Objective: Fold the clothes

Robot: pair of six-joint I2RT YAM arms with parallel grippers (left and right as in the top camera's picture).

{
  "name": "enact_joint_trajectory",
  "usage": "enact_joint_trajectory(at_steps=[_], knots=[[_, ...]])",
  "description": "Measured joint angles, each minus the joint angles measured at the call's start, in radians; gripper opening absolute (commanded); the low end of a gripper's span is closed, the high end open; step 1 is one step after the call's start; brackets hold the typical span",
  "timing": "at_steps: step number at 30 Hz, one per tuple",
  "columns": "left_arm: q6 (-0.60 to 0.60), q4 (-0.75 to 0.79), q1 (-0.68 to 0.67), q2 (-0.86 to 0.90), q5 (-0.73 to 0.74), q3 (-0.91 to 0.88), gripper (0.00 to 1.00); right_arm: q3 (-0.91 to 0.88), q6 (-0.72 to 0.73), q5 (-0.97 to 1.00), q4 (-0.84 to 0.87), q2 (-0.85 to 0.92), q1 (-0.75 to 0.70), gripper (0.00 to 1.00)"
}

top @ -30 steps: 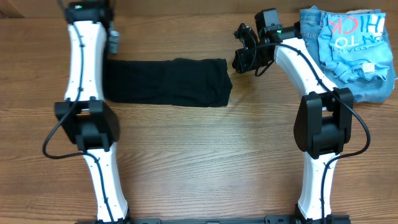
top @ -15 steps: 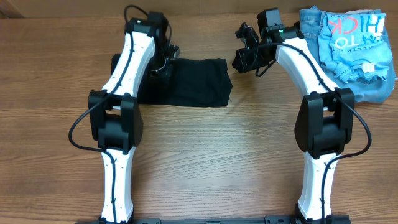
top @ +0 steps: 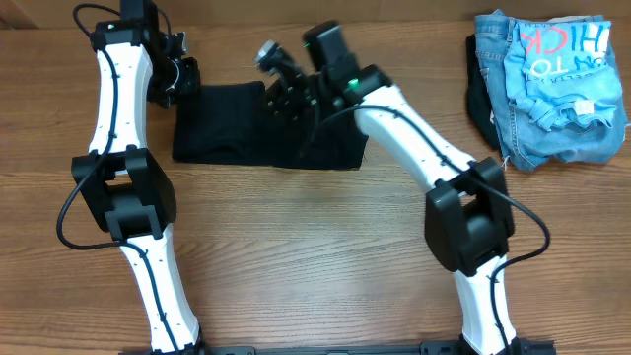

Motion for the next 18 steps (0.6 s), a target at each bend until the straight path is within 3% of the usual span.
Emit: enact_joint_trajectory(at_steps=[3,8,11,16,18], knots=[[0.000,0.005,0.013,0.000,0.005,-0.003,0.21,0.000,-0.001,0.137,0.013,0.061,0.064,0.04],[-0.004,0.030,0.013,0.000,0.006,-0.003,0.22,0.000,-0.003,0.189,0.052,0.127,0.064,0.04],[-0.005,0.035,0.013,0.000,0.006,-0.003,0.34,0.000,-0.003,0.200,0.058,0.182,0.068,0.04],[-0.021,0.037,0.013,0.000,0.007,-0.004,0.30,0.000,-0.003,0.249,0.047,0.236,0.087,0.04],[-0.023,0.037,0.013,0.000,0.007,-0.004,0.33,0.000,-0.003,0.270,0.048,0.236,0.087,0.04]])
